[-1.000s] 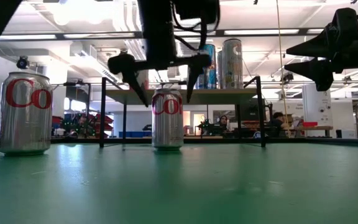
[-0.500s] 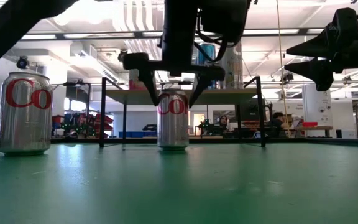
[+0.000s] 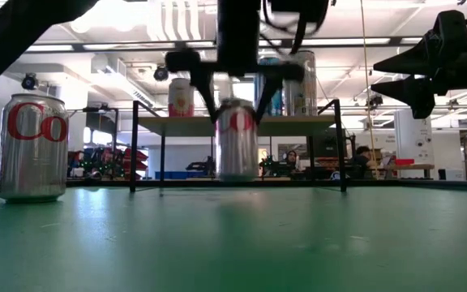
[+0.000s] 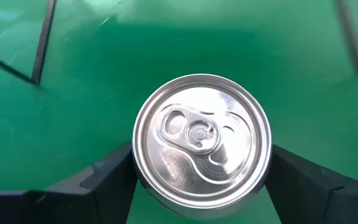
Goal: Place canned beverage on shelf
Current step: Put the right red-silver soda can on the shelf
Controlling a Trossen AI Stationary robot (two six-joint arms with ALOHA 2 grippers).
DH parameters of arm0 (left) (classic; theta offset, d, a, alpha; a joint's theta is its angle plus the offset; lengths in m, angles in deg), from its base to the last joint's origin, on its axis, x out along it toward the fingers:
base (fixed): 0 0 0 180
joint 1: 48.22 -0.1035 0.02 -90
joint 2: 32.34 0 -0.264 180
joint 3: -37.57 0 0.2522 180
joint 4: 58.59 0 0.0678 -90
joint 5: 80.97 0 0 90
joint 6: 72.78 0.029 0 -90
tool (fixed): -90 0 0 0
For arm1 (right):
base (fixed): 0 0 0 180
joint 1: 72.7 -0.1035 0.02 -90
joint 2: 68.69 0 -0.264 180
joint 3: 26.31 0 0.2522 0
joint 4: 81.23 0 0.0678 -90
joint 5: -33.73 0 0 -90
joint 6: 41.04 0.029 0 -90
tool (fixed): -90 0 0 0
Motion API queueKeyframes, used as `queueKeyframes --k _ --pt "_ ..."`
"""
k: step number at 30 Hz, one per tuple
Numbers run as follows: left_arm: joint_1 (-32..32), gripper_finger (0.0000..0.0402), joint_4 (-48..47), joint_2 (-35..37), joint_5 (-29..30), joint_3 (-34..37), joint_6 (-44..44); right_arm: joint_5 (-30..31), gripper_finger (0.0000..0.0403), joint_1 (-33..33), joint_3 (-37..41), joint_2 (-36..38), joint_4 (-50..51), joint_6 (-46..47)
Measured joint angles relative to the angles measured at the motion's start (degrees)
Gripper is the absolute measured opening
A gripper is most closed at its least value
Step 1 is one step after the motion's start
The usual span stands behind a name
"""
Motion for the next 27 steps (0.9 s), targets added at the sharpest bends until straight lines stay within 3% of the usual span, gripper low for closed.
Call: queueKeyframes --k 7,14,19,27 --pt "1.1 0.0281 -0.2 4.3 2.6 -2.6 8.9 0.0 0.0238 0.0 0.0 0.0 0.0 0.0" --pt "-0.1 0.0281 -0.3 11.3 2.7 -2.6 25.1 0.0 0.0238 0.0 0.0 0.0 0.0 0.0" --pt "-1.7 0.03 -0.3 15.4 2.6 -2.4 28.5 0.0 0.0238 0.0 0.0 0.0 0.0 0.0" --pt "-6.3 0.0288 -0.3 18.6 1.7 -2.4 36.2 0.0 0.0238 0.0 0.0 0.0 0.0 0.0"
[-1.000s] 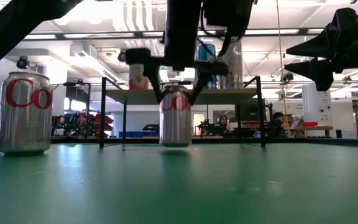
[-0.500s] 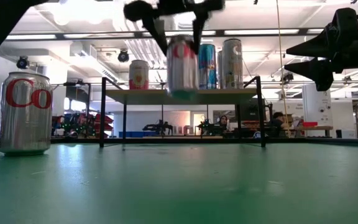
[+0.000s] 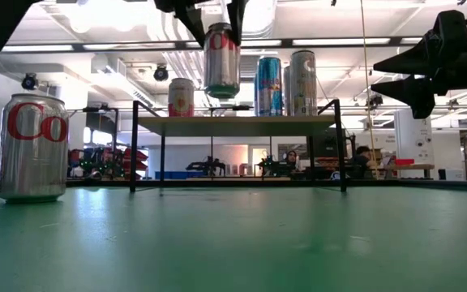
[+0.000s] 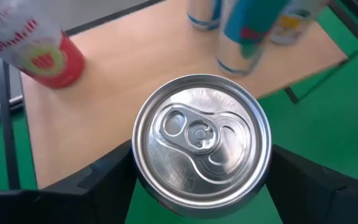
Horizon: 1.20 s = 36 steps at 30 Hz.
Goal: Place canned beverage on shelf
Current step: Put the right red-silver soda can on the shelf
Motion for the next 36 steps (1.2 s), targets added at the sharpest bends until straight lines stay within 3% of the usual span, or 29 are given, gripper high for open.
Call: queueKeyframes --k 15,21,36 --pt "-11.9 0.0288 6.8 -0.3 -1.9 0.0 7.4 0.0 0.0238 0.0 0.0 0.0 0.0 0.0" --pt "-16.7 0.0288 10.4 -0.9 -6.6 0.2 11.8 0.0 0.0238 0.0 0.0 0.0 0.0 0.0" --pt "-22.7 0.0288 14.3 -2.0 -7.7 0.3 19.2 0.0 0.0238 0.0 0.0 0.0 0.0 0.0"
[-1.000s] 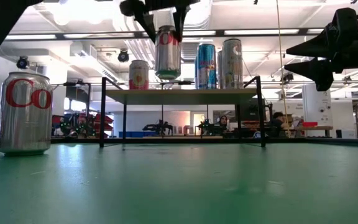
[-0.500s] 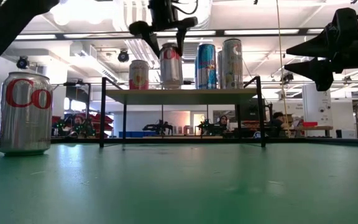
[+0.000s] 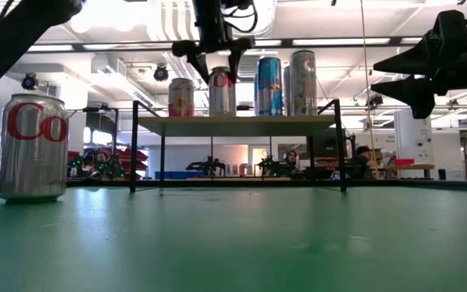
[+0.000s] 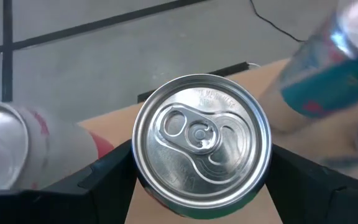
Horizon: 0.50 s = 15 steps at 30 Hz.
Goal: Place canned beverage on shelf
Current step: Put the right red-silver soda can on the shelf
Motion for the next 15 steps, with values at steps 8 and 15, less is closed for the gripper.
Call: queueKeyframes --k 8,15 --pt "-2.8 0.0292 3.6 0.0 -2.4 0.1 2.7 0.0 0.0238 0.0 0.0 0.0 0.0 0.0" --pt "-3.7 0.03 4.7 -0.3 -2.5 0.5 3.6 0.0 0.0238 0.0 0.0 0.0 0.0 0.0"
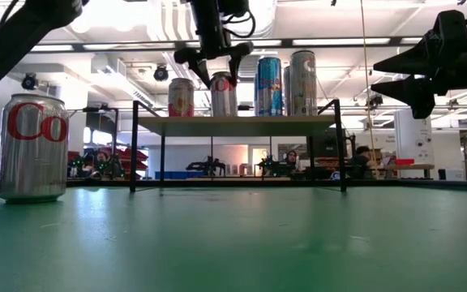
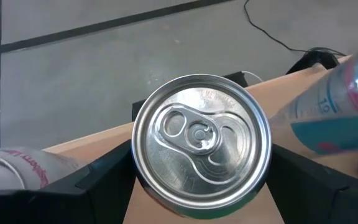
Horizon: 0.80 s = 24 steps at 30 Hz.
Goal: Place canned beverage on shelf
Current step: Put the right red-silver soda can on the shelf
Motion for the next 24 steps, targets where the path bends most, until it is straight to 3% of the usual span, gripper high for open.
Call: queueKeyframes --k 24 --pt "-1.2 0.0303 1.0 -1.9 -1.3 0.0 1.0 0.0 0.0238 0.0 0.0 0.0 0.0 0.0"
